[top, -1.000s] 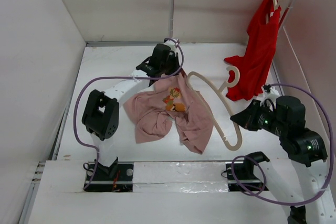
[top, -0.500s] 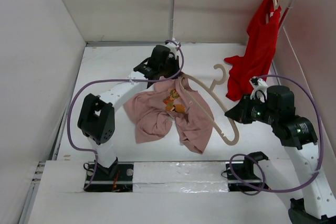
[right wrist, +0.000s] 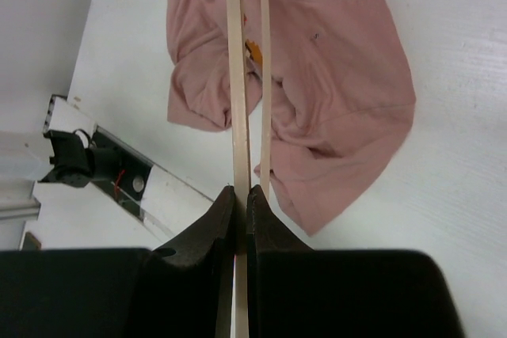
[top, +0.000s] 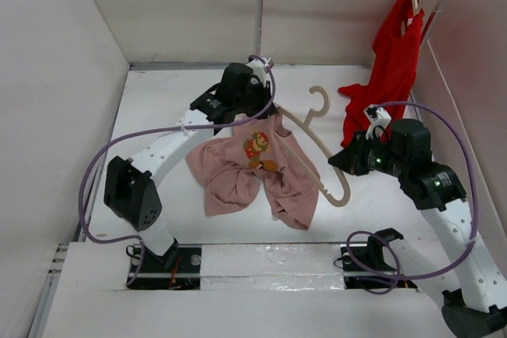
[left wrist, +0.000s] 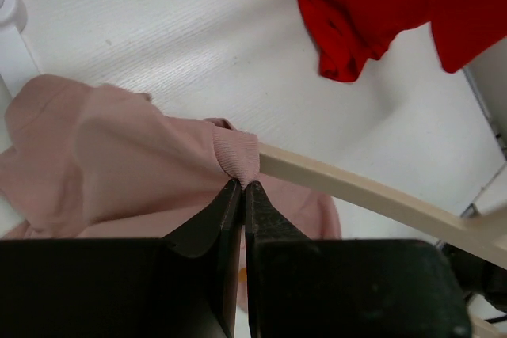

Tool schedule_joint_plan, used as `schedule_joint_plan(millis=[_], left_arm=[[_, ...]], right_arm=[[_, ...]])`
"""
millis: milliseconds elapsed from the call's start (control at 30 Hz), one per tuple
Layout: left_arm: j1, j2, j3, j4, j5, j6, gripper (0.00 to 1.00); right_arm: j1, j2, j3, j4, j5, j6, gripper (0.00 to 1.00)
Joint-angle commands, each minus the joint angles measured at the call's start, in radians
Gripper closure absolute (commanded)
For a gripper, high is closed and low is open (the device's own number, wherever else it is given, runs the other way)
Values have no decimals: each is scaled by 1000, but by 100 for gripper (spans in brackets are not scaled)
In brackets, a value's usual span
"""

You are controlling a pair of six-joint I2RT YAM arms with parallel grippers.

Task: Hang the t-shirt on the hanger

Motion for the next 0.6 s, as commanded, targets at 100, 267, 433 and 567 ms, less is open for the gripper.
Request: schedule_joint_plan(millis=[100,267,433,567], left_arm=[[-1,-170,31,17,178,-53,100],[-1,-221,61,5,247,-67,100],[-1,-259,121,-75,267,-57,100],[-1,-297,169,-147,270,-36,100]], right_arm=[[103,106,-62,483,62,117,100],[198,238,-109,756,125,163,100],[289,364,-166,1214,214,206,100],[325,522,-125,1457,278,226,100]])
